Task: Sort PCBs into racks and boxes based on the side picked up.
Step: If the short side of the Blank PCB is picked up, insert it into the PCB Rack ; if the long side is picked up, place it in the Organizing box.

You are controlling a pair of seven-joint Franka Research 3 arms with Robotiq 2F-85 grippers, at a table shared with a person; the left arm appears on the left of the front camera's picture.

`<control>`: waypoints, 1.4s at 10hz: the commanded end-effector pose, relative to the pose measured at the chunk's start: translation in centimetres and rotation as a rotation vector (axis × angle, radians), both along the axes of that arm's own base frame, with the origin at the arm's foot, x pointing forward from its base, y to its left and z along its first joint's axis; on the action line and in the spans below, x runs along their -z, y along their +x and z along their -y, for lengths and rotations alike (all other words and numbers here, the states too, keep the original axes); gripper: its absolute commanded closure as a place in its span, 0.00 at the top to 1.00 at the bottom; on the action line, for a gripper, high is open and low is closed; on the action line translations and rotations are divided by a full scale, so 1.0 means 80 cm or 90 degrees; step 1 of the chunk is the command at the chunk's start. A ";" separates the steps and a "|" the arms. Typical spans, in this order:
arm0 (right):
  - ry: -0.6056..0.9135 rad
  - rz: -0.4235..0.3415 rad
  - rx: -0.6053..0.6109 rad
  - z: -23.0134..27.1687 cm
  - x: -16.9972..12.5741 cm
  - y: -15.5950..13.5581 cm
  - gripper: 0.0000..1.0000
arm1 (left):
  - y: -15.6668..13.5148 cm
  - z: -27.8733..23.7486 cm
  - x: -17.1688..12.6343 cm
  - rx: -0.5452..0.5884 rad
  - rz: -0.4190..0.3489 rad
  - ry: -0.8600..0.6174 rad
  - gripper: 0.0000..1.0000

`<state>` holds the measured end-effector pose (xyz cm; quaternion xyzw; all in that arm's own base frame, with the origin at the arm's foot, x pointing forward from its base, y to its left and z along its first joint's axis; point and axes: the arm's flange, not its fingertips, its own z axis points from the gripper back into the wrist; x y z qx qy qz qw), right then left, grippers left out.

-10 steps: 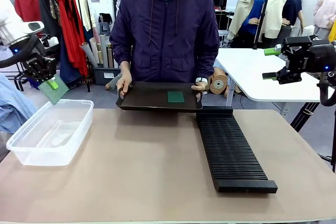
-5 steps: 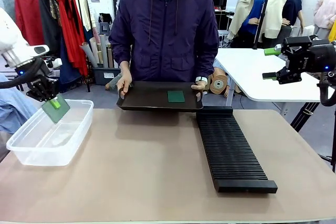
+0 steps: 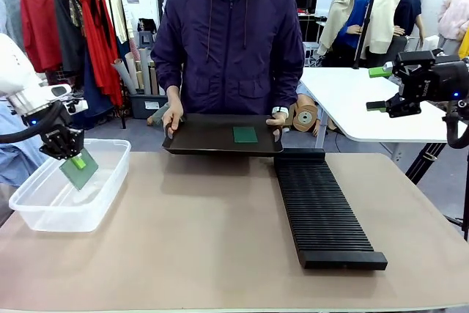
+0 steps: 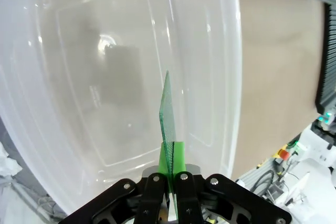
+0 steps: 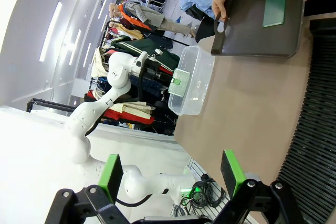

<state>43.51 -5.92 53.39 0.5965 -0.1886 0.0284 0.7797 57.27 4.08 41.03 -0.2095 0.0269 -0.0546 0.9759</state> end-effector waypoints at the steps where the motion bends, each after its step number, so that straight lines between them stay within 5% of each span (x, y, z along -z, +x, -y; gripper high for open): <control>1: 0.003 0.006 -0.003 -0.001 -0.004 0.001 1.00 | 0.003 -0.001 0.020 0.006 0.021 -0.018 0.00; 14: 0.003 0.006 -0.003 -0.001 -0.004 0.001 1.00 | 0.015 0.011 0.041 0.014 0.022 -0.023 0.00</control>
